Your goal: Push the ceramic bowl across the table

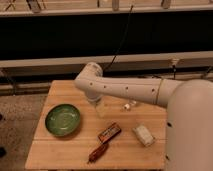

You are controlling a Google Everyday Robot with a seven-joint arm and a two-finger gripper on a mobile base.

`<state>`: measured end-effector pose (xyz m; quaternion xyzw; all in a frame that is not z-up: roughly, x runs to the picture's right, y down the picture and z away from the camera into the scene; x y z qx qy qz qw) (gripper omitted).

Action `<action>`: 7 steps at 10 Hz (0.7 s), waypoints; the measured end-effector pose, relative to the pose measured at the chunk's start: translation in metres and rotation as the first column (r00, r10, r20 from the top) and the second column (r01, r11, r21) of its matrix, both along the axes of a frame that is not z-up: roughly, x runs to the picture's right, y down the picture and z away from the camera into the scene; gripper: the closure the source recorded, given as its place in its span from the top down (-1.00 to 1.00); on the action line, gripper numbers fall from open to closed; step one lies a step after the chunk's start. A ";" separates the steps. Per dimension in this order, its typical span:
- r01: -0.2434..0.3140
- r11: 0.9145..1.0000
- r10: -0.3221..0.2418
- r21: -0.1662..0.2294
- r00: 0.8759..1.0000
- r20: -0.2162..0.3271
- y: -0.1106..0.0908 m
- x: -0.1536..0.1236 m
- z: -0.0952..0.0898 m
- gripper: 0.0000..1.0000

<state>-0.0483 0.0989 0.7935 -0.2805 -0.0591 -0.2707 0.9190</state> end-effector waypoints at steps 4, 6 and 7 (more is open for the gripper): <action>0.019 1.000 -0.019 -0.007 1.000 0.007 0.005 -0.001 0.006 0.60; 0.028 1.000 -0.028 -0.011 0.999 0.017 0.006 -0.005 0.007 0.51; 0.032 0.999 -0.032 -0.013 0.999 0.021 0.007 -0.006 0.009 0.31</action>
